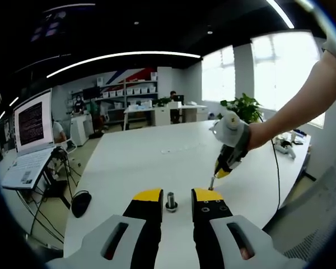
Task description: Place the washer onto the threaded stud by aligning its center hole with the stud, sliding it down to the base, and recovering from edge contact or off-axis alignment until the washer reaches the visible bottom stop.
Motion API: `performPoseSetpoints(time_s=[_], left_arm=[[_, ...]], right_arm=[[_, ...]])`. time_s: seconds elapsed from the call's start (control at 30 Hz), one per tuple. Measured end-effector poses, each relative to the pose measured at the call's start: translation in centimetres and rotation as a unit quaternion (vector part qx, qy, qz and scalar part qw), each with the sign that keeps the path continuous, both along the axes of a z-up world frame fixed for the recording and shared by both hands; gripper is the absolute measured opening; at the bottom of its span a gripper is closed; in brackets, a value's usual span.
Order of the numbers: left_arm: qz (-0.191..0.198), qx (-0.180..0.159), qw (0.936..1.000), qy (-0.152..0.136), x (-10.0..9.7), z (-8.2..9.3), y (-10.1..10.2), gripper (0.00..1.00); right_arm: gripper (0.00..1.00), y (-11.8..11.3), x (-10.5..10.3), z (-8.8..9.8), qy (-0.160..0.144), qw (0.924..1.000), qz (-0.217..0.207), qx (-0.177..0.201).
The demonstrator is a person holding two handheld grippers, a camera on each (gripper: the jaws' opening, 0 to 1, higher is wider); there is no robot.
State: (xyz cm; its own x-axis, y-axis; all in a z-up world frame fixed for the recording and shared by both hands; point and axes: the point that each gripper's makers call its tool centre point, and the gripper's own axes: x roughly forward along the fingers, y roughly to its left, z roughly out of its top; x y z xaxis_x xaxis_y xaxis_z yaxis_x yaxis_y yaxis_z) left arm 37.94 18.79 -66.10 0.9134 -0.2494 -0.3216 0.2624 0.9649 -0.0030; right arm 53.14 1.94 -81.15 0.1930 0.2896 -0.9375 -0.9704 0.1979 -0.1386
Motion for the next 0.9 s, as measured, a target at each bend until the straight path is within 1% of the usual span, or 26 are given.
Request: performPoseSetpoints(time_s=[0.1,0.2,0.3,0.43,0.5,0.9], left_arm=[[0.002,0.001,1.0,0.0,0.0,0.0,0.1,0.18],[0.004,0.001,1.0,-0.002,-0.1,0.0,0.1,0.18],[0.002,0.001,1.0,0.0,0.0,0.0,0.1,0.18],[0.0,0.0,1.0,0.001,0.0,-0.1,0.0,0.18],[0.0,0.001,1.0,0.001,0.0,0.0,0.0,0.18],[0.0,0.0,1.0,0.0,0.0,0.0,0.0,0.18]], right_arm=[[0.14,0.1,0.2,-0.2,0.0,1.0,-0.001,-0.003],[0.14,0.3,0.1,-0.3,0.004,0.9999,0.005,-0.011],[0.14,0.3,0.2,-0.5,0.002,0.9997,0.014,-0.02],[0.14,0.2,0.3,-0.7,0.007,0.9997,0.005,-0.022],[0.14,0.1,0.3,-0.8,0.005,0.9996,0.01,-0.026],[0.14,0.1,0.4,-1.3,0.01,0.9995,0.008,-0.029]])
